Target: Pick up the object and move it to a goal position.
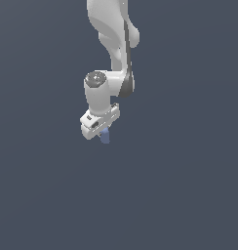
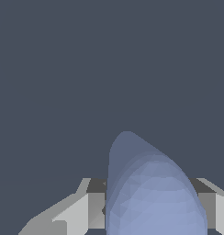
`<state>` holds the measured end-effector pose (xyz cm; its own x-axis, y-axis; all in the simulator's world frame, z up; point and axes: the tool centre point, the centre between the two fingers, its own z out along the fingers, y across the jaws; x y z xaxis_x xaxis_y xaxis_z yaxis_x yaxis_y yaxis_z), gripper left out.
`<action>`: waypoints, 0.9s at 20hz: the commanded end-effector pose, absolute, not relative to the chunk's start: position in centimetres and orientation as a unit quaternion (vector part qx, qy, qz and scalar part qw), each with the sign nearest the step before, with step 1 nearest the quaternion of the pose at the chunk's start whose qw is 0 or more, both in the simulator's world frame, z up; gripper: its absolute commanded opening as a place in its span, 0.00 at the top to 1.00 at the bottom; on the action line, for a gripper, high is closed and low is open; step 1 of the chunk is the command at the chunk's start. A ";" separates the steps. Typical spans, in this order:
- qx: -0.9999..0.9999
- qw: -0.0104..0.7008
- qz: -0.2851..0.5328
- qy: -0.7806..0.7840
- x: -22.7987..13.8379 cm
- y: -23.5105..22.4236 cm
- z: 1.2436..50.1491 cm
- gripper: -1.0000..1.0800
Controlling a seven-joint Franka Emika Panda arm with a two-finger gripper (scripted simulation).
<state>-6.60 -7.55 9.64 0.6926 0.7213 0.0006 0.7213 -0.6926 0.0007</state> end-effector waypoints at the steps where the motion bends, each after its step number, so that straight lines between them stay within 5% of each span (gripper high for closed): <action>1: 0.920 0.000 0.000 0.392 -6.6 -7.5 9.6 1.00; 18: 0.920 0.001 0.000 0.392 -7.6 -6.0 13.4 1.00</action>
<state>-7.41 -6.30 12.60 0.6926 0.7213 -0.0005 0.7213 -0.6926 0.0003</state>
